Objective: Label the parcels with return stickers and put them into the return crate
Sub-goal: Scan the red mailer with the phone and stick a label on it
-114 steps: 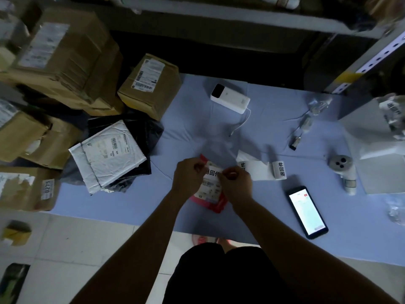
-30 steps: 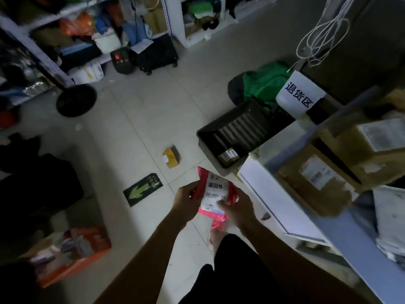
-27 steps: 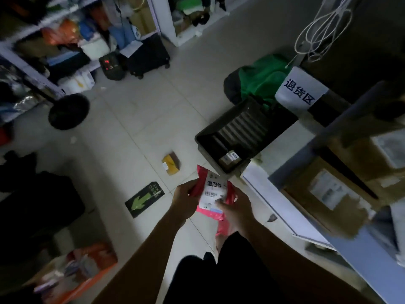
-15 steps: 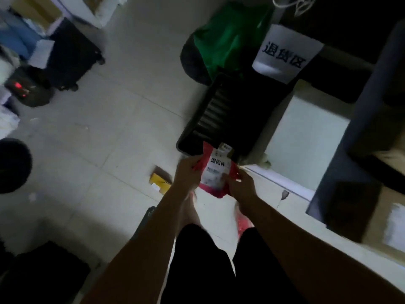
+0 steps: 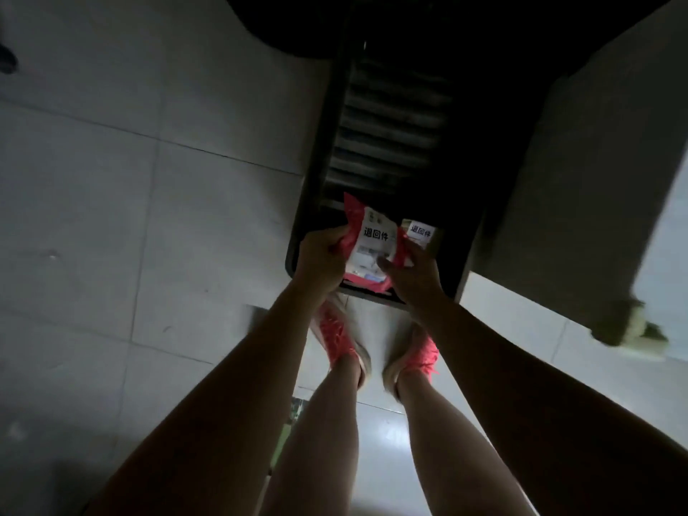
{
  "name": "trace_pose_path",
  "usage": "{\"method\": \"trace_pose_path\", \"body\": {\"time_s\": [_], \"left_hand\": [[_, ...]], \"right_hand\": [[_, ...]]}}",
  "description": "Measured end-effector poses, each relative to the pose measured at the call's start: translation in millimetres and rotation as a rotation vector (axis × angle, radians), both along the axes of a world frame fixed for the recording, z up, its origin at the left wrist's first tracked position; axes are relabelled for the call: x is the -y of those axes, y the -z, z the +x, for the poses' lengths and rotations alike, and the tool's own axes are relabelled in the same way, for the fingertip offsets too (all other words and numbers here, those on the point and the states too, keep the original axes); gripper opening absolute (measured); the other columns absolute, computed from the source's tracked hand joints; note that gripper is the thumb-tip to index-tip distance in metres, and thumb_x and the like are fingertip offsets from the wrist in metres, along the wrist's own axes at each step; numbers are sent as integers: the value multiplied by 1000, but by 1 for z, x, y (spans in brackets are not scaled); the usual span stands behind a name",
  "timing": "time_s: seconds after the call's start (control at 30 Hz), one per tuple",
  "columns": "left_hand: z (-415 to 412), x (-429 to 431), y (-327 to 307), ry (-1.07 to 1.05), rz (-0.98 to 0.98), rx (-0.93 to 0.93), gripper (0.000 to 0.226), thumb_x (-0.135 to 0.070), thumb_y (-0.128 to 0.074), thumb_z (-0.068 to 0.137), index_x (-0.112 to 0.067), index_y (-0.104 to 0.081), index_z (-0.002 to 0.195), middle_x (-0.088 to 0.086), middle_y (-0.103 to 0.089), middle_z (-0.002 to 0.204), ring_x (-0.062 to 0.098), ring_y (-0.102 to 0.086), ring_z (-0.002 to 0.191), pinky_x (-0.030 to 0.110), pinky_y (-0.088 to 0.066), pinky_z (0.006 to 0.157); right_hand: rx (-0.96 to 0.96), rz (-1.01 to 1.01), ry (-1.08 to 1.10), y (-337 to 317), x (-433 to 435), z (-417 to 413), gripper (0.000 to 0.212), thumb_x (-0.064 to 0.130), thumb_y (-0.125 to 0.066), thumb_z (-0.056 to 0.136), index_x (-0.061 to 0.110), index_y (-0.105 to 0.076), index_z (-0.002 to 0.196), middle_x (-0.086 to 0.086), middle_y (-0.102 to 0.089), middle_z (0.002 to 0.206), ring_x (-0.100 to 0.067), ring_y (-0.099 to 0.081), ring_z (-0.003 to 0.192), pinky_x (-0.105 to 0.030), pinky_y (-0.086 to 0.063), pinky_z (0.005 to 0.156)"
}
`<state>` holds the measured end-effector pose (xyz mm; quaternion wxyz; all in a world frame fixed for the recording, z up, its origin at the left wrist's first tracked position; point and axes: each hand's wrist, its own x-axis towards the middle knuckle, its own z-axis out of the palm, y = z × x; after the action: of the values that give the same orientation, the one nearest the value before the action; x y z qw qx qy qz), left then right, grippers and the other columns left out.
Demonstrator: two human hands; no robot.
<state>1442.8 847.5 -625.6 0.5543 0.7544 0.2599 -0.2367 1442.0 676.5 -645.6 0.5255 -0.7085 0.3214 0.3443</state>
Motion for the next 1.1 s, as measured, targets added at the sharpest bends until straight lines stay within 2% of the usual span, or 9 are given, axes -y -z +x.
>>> {"method": "trace_pose_path", "body": {"time_s": [0.17, 0.23, 0.37, 0.47, 0.57, 0.63, 0.7, 0.83, 1.1], "left_hand": [[20, -3, 108, 39, 57, -123, 15, -8, -59, 99, -7, -74, 100, 4, -75, 94, 13, -74, 85, 24, -62, 68], [19, 2, 137, 58, 73, -135, 16, -3, -58, 98, -7, -73, 98, 0, -73, 91, 10, -71, 84, 16, -56, 64], [8, 14, 171, -15, 45, -192, 30, 10, -64, 90, -11, -71, 110, -15, -65, 92, -2, -62, 86, 6, -50, 64], [-3, 18, 180, 57, 21, -263, 38, 10, -70, 86, -9, -67, 120, -7, -67, 104, 9, -65, 103, 9, -53, 72], [-8, 12, 167, 259, 90, -288, 34, -2, -70, 90, -13, -65, 122, 5, -70, 117, 23, -66, 111, 32, -58, 91], [-7, 4, 141, 476, 243, -245, 36, -11, -65, 96, -17, -60, 131, 6, -70, 116, 20, -69, 98, 36, -60, 85], [0, -1, 100, 601, 372, -141, 43, -12, -64, 96, -21, -54, 137, 4, -70, 116, 16, -70, 90, 33, -61, 77], [19, -11, -9, 731, 607, 73, 61, -16, -72, 89, -19, -47, 144, 6, -54, 144, 29, -55, 130, 45, -51, 102], [37, -38, -269, 720, 1017, 272, 74, -25, -69, 90, -18, -33, 155, 13, -35, 160, 33, -34, 147, 47, -38, 114]], "right_hand": [[-10, -78, -108, 108, -13, 15, 57, 11, -77, 87, 18, -55, 139, -1, -68, 129, -20, -68, 111, -34, -60, 84], [-28, -85, -132, 133, -10, 17, 62, 7, -75, 88, 16, -48, 144, -3, -63, 136, -19, -61, 122, -32, -54, 94], [-6, -170, -274, 161, -17, 15, 66, 17, -75, 88, 24, -44, 146, -1, -61, 132, -15, -63, 110, -17, -51, 70], [-40, -222, -390, 158, -29, 10, 59, 21, -76, 86, 20, -51, 140, -6, -57, 129, -20, -65, 98, -19, -51, 60], [-104, -236, -477, 137, -28, 6, 56, 13, -70, 92, 15, -49, 144, -4, -57, 120, -15, -62, 86, -13, -45, 53], [-52, -300, -575, 111, -22, 7, 45, 15, -66, 95, 15, -54, 138, -1, -59, 109, -3, -51, 69, -9, -40, 44], [23, -359, -687, 72, -13, 12, 38, 19, -65, 96, 18, -57, 132, -4, -67, 114, -4, -56, 73, -6, -40, 47], [112, -488, -854, -38, 9, 32, 47, 24, -70, 89, 25, -56, 134, -3, -59, 132, -27, -61, 119, -43, -57, 92], [355, -694, -1103, -299, 38, 84, 61, 25, -64, 93, 21, -40, 149, -7, -39, 152, -31, -41, 138, -48, -45, 107]]}}
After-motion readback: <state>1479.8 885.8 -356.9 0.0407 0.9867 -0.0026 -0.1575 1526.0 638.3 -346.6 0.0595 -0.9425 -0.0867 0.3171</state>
